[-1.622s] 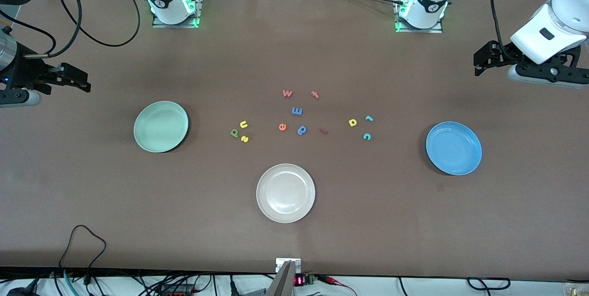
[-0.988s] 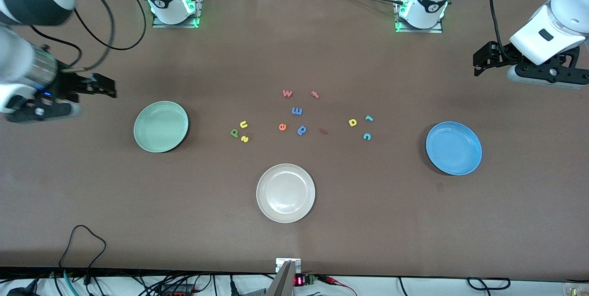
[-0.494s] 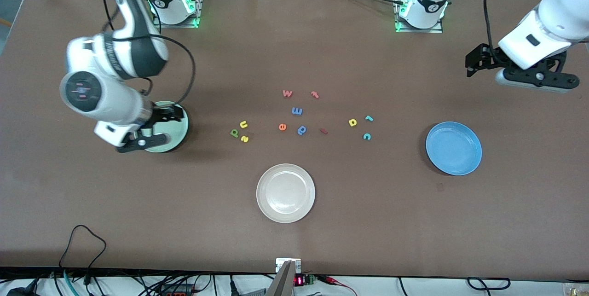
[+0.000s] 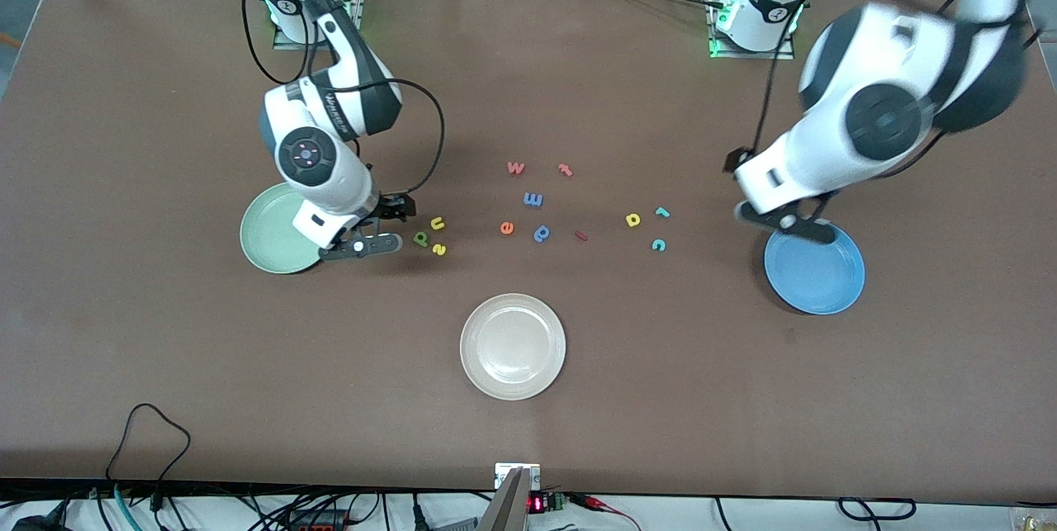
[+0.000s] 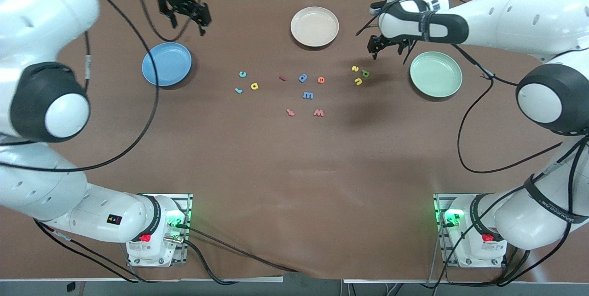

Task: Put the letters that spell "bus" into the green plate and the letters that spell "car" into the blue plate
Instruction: 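Move the right gripper and the left gripper toward the scattered letters, then grasp the cyan c with the left gripper while the right gripper grasps green d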

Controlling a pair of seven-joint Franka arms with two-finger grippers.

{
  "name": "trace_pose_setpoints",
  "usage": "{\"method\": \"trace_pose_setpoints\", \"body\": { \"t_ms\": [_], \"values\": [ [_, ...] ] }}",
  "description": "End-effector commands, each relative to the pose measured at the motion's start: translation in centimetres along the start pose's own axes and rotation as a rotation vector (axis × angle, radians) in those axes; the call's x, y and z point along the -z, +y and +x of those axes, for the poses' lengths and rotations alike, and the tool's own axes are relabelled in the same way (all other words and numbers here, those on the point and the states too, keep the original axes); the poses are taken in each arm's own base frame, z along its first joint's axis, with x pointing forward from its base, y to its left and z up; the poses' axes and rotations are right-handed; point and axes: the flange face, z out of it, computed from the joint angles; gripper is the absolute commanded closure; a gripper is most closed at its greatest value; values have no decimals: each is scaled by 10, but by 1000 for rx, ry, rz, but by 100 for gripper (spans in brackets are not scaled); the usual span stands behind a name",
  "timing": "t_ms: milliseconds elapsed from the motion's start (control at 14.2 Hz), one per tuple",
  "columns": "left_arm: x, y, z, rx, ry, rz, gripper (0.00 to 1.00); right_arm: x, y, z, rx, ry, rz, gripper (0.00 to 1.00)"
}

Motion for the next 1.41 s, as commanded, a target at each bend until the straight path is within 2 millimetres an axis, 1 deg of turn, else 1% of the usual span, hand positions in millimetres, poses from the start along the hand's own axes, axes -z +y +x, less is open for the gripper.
{"method": "trace_pose_setpoints", "body": {
  "t_ms": [0, 71, 141, 282, 353, 423, 494, 564, 635, 705, 776, 846, 917, 988, 1058, 1129, 1199, 1340],
  "values": [
    [-42, 23, 33, 106, 1, -16, 0, -16, -8, 5, -2, 19, 1, 11],
    [-58, 35, 44, 120, 22, -15, 0, -22, -15, 5, 7, 25, 2, 19],
    [-76, 40, 54, 120, 42, -19, 0, -26, -15, 7, 9, 35, 5, 26],
    [-114, 50, 74, 107, 77, -25, 0, -35, -18, 10, 23, 46, 7, 31],
    [-130, 56, 75, 102, 94, -27, 0, -35, -20, 11, 30, 51, 7, 32],
    [-143, 64, 75, 96, 128, -32, 0, -37, -22, 10, 40, 48, 5, 32],
    [-163, 67, 71, 113, 154, -38, 0, -38, -27, 9, 78, 50, 10, 32],
    [-178, 75, 66, 118, 172, -42, 0, -41, -27, 10, 115, 51, 9, 32],
    [-192, 88, 60, 106, 190, -43, 0, -44, -27, 10, 157, 53, 10, 32],
    [-205, 94, 54, 115, 206, -47, 0, -50, -27, 10, 193, 46, 7, 32],
    [-216, 94, 50, 121, 220, -50, 0, -59, -28, 10, 233, 35, 4, 32],
    [-222, 95, 47, 118, 230, -53, 0, -67, -30, 10, 254, 40, 5, 32],
    [-226, 95, 45, 115, 234, -52, 6, -74, -31, 11, 283, 48, 4, 32],
    [-228, 96, 44, 113, 230, -48, 18, -77, -35, 12, 307, 55, 4, 32],
    [-230, 98, 42, 107, 226, -45, 37, -80, -36, 12, 323, 62, 5, 32],
    [-231, 98, 42, 106, 225, -44, 50, -80, -38, 12, 345, 65, 2, 32],
    [-232, 99, 42, 101, 225, -41, 58, -78, -39, 16, 380, 71, 2, 32],
    [-231, 99, 43, 100, 227, -41, 59, -80, -40, 17, 407, 72, 1, 32]
  ]
}}
